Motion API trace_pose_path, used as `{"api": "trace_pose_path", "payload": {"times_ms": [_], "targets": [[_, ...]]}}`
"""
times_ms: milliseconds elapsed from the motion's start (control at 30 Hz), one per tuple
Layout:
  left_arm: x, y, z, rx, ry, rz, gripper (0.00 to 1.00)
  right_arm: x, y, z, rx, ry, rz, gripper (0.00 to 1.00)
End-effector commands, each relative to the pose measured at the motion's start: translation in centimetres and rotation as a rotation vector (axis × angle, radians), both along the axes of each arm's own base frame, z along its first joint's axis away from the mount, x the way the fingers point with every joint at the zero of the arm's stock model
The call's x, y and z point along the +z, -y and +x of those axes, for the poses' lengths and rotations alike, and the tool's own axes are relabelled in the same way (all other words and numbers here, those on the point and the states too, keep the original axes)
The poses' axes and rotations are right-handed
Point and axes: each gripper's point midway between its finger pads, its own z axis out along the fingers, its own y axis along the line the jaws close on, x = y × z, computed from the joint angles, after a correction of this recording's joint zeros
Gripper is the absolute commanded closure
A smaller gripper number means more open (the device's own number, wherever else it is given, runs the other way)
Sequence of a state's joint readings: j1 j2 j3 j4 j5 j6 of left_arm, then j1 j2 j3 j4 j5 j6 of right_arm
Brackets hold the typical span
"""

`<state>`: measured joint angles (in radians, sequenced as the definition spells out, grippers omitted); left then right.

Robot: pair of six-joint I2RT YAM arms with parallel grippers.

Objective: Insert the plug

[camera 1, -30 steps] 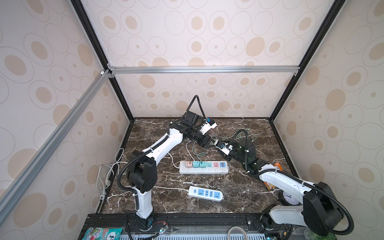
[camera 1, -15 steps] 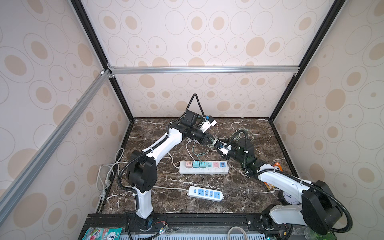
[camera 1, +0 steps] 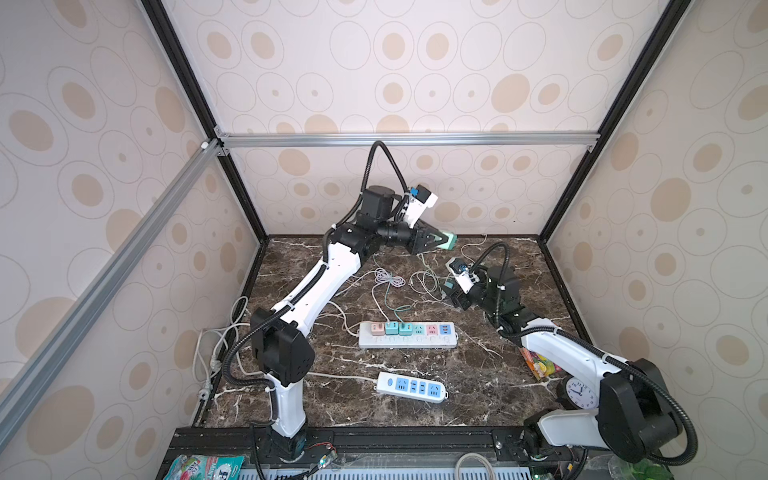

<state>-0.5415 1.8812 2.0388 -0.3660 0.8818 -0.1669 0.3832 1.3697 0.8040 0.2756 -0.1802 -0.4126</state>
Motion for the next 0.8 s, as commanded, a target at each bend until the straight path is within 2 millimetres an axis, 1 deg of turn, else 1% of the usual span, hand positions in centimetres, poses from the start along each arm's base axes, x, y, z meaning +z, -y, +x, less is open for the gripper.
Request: {"api": "trace_pose_path", "payload": {"times_ms": [0,100,200,300,433,467,567,633,667,700,767], "targets": [[2.4,1.0,-0.1,-0.03,0.012,-0.056,1.0,-1.3,-0.6,0.5,0.039,-0.074,0.028,0.0],[4.0,1.1,0.0,-0.033,0.022,-0.091,1.0,-2.1,-0.5,1.8,0.025,-0.094,0.045,0.01],[5.7,1.3,-0.7,-0.069,0.031,-0.133,1.0,-2.6,-0.6,3.7,0.002,-0.096,0.061,0.01],[7.1,1.3,-1.4,-0.098,0.044,-0.163,1.0,-3.2,-0.3,6.4,-0.061,-0.09,0.078,0.0],[8.6,1.0,-2.1,-0.114,0.066,-0.193,1.0,-3.9,0.4,10.0,-0.156,-0.086,0.136,0.04],[8.9,0.9,-2.4,-0.122,0.07,-0.2,1.0,-4.3,0.4,10.6,-0.161,-0.1,0.148,0.05],[10.2,0.7,-3.4,-0.152,0.088,-0.229,1.0,-5.2,0.9,12.6,-0.233,-0.124,0.19,0.12],[11.4,0.3,-4.1,-0.161,0.108,-0.248,1.0,-5.4,2.2,14.1,-0.321,-0.129,0.246,0.21],[12.0,0.0,-4.5,-0.163,0.122,-0.256,1.0,-5.4,2.3,14.5,-0.348,-0.139,0.279,0.26],[12.6,-0.2,-4.9,-0.164,0.136,-0.264,1.0,-5.5,4.0,15.4,-0.407,-0.149,0.317,0.32],[13.7,-0.7,-5.7,-0.169,0.164,-0.276,1.0,-5.4,5.3,16.3,-0.468,-0.164,0.362,0.44]]}}
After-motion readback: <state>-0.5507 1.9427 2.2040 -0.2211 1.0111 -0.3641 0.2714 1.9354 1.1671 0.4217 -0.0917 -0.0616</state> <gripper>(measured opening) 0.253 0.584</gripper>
